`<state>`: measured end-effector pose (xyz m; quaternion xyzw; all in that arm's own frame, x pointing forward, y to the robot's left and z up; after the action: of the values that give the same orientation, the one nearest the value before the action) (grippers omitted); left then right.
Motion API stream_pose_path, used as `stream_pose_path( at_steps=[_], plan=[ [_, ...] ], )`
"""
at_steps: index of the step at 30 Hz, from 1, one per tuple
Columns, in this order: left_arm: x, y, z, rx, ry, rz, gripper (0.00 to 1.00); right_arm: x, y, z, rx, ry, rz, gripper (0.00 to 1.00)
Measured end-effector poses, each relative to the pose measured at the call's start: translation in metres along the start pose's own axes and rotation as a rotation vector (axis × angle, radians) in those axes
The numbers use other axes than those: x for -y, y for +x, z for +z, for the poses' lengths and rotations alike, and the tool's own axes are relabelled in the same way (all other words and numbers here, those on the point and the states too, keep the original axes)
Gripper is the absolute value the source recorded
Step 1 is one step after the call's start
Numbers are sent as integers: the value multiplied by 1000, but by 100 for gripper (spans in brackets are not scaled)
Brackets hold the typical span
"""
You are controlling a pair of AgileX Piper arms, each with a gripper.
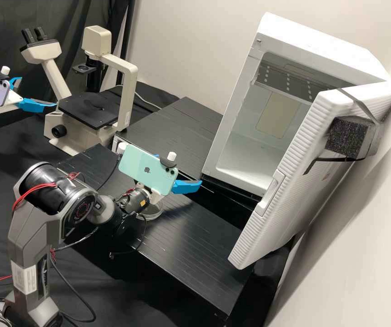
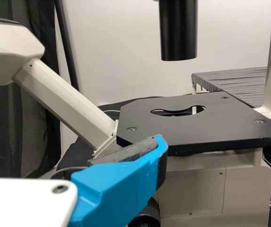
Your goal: Return the petri dish to the incubator.
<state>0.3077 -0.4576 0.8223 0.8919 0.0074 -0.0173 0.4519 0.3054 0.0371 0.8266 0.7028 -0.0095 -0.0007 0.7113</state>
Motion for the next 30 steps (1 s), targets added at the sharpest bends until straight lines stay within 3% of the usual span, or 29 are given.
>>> stream_pose_path(
  at_steps=[10,15,25,30],
  plan=[
    [0,0,0,0,0,0,100,0,-1,0,1,0,-1,100],
    [0,0,0,0,0,0,100,-2,-21,6,0,3,8,100],
    [0,0,0,0,0,0,100,-20,-102,13,-132,97,131,100],
    [0,0,0,0,0,0,100,-12,-136,16,-169,111,104,100]
  ],
)
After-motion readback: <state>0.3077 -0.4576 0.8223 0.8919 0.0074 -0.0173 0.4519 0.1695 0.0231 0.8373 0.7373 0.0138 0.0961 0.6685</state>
